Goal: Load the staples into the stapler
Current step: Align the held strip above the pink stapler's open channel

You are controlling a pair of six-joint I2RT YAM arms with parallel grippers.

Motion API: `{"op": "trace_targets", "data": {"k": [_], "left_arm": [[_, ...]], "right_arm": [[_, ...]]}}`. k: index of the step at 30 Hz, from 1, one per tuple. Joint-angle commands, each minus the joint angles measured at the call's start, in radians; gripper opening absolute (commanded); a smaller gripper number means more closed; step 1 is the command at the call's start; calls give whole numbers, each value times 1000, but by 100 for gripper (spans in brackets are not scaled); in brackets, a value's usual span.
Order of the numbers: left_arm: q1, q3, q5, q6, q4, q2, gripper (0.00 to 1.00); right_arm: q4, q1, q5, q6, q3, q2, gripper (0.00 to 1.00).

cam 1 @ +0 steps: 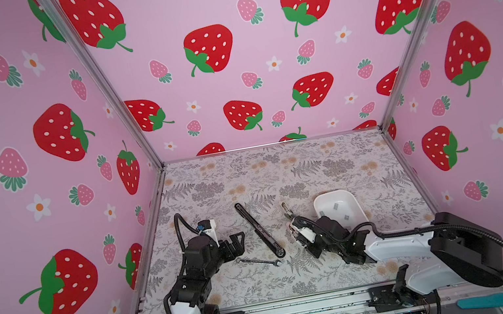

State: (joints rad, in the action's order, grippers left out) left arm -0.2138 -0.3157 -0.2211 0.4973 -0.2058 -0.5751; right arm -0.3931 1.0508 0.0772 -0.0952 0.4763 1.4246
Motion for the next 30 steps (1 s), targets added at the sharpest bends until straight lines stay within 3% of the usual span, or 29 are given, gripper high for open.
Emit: {"op": "trace_targets", "data": {"k": [1, 30], "left_arm": [[5, 5, -8, -5, 15, 9, 100], [4, 7, -7, -2, 11, 15, 100]], "right_arm": [[24, -3, -5, -25, 46, 37, 10], [23, -5, 33, -96, 41, 76, 10]]}}
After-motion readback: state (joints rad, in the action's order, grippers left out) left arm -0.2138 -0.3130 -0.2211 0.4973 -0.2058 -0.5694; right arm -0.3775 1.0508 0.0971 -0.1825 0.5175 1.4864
